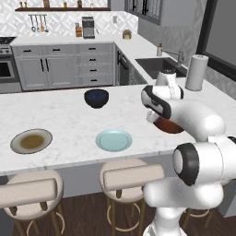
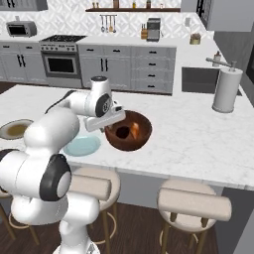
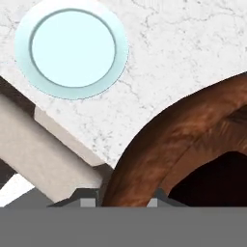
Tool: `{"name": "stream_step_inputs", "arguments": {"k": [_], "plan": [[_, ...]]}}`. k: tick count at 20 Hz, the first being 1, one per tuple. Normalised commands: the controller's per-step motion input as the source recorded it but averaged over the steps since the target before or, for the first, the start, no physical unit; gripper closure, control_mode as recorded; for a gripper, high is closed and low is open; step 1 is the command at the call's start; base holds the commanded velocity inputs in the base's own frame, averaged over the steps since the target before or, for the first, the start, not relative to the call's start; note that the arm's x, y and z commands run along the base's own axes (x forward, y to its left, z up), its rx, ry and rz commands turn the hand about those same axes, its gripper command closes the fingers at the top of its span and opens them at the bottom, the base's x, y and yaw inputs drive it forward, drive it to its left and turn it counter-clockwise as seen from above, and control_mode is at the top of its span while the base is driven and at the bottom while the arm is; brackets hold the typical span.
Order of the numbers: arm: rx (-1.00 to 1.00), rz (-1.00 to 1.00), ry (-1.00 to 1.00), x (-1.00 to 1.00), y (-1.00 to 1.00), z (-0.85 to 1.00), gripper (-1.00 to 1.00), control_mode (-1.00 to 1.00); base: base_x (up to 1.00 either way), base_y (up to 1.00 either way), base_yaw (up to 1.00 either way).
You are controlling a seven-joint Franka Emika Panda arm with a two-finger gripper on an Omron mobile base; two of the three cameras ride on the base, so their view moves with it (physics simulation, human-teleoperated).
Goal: Pick the chicken drumstick and avocado from their plates and place them in the bowl. Then put the bowl in the fridge.
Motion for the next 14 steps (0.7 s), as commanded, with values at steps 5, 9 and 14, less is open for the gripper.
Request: {"name": "stream_step_inputs", "arguments": {"k": [5,9,14], "plan": [[-0.08,0.69,0.03,-0.51,0.47,0.43,1.0,-1.0,0.0,0.0,0.0],[-0.1,0.8,0.0,-0.37,0.25,0.1,1.0,-1.0,0.0,0.0,0.0],[-0.12,0.7,0.01,-0.6,0.27,0.14,1.0,-1.0,0.0,0.0,0.0]]}}
